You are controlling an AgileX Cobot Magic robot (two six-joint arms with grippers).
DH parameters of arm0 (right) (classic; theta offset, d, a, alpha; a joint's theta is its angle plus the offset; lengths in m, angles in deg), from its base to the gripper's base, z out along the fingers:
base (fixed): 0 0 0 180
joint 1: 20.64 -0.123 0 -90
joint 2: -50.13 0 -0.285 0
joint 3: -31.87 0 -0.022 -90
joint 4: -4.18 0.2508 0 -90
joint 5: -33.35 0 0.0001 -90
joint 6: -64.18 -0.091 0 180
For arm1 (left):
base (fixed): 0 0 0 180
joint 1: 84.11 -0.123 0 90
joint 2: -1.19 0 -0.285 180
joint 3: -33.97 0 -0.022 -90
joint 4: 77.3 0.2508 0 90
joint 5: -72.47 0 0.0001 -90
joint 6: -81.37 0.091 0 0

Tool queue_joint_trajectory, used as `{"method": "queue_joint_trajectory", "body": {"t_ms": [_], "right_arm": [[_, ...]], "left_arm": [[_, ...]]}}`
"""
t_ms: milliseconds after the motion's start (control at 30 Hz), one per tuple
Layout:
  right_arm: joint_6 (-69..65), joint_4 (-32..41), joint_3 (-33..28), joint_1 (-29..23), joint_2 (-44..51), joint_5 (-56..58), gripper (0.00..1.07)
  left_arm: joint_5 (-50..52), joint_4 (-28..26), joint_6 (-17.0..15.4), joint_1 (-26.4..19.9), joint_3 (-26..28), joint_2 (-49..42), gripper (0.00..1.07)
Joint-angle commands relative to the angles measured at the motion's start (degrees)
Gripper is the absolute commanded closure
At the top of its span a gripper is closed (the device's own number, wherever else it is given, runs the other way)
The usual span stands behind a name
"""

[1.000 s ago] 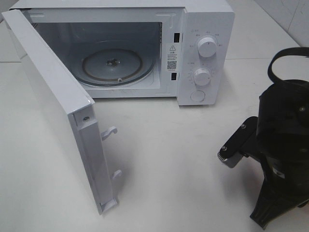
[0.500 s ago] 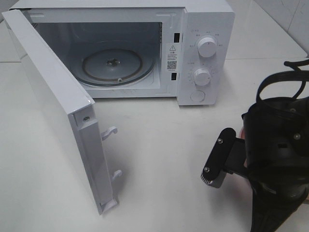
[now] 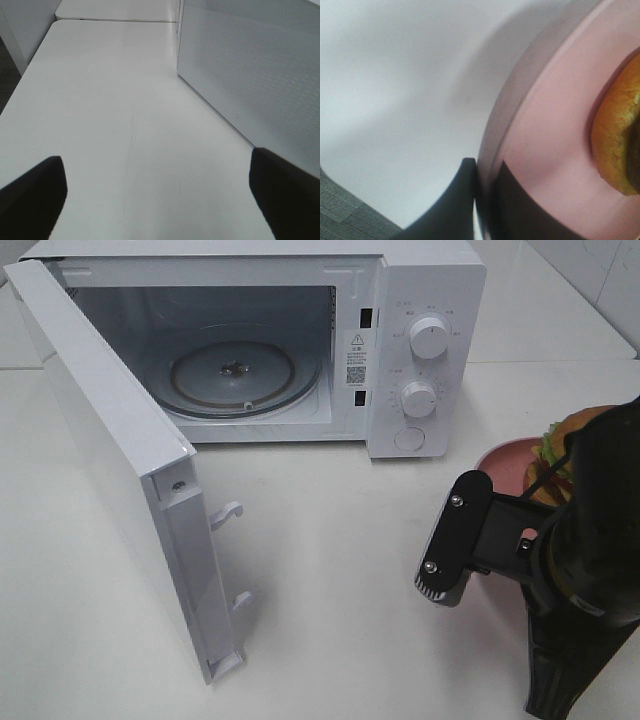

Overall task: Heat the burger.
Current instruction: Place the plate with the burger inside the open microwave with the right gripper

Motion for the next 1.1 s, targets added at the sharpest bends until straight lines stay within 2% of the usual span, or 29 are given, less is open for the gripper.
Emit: {"method": "queue_joint_trajectory", "body": {"t_ms": [33,267,667,1100], "right_arm": [[3.2,-3.8,-0.2,-0.2,1.7,1.3,1.07],[6.7,-4.7,-0.2,-0.2,2.2,0.5,1.07],[20.5,-5.3,-0.2,-0.2,2.2,-5.3,1.07],[23.6,-6.4,-0.2,-0.2,2.2,-8.1,1.07]], "left_arm": [[0.5,-0.3,0.1,0.2,-0.2,-0.3,0.16],[0.5,-0.3,0.1,0.2,-0.2,-0.3,0.16],[0.5,-0.3,0.1,0.2,-0.2,-0.3,0.16],[0.5,-0.3,0.1,0.2,-0.2,-0.3,0.16]]}}
